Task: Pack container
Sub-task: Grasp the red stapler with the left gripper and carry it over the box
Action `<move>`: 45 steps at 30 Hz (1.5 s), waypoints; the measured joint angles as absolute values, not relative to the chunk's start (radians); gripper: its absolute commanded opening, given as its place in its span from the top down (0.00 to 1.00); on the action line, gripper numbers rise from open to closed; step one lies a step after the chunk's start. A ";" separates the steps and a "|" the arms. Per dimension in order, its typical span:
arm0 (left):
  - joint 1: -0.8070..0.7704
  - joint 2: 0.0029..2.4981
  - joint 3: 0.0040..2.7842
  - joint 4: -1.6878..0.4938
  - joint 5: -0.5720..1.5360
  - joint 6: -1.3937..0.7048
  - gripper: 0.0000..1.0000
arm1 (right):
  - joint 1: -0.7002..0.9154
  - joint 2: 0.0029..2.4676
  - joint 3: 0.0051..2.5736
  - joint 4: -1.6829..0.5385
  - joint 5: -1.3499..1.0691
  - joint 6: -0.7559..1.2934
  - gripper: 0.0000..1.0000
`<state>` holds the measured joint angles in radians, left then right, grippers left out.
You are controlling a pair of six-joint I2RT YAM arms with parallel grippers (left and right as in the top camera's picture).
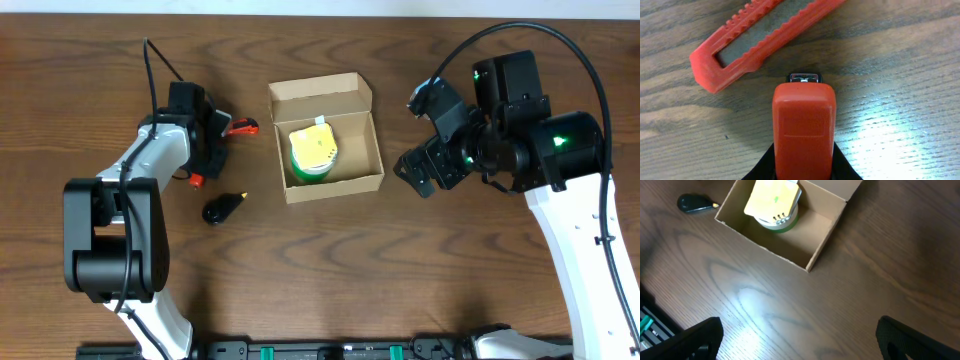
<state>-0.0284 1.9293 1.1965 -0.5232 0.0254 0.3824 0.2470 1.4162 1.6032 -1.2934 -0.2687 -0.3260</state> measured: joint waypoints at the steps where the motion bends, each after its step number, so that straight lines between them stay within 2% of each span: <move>1: -0.028 1.930 1.205 -0.533 0.025 0.364 0.94 | 0.247 1.416 1.603 -1.293 -0.269 -0.326 0.01; 11: -0.029 1.935 1.460 -0.756 0.031 0.143 0.94 | 0.247 1.416 1.603 -1.293 -0.269 -0.326 0.01; 17: -0.065 1.906 1.605 -0.855 0.108 -0.022 0.94 | 0.247 1.416 1.603 -1.293 -0.269 -0.326 0.01; 24: -0.262 1.803 1.671 -0.794 0.177 -0.280 0.94 | 0.247 1.416 1.603 -1.293 -0.269 -0.326 0.01; 31: -0.467 1.807 1.676 -0.720 0.200 -0.581 0.94 | 0.247 1.416 1.603 -1.293 -0.269 -0.326 0.01; 39: -0.595 1.863 1.676 -0.664 0.191 -0.730 0.94 | 0.247 1.416 1.603 -1.293 -0.269 -0.326 0.01; 45: -0.692 1.897 1.676 -0.661 0.089 -0.800 0.94 | 0.247 1.416 1.603 -1.293 -0.269 -0.326 0.01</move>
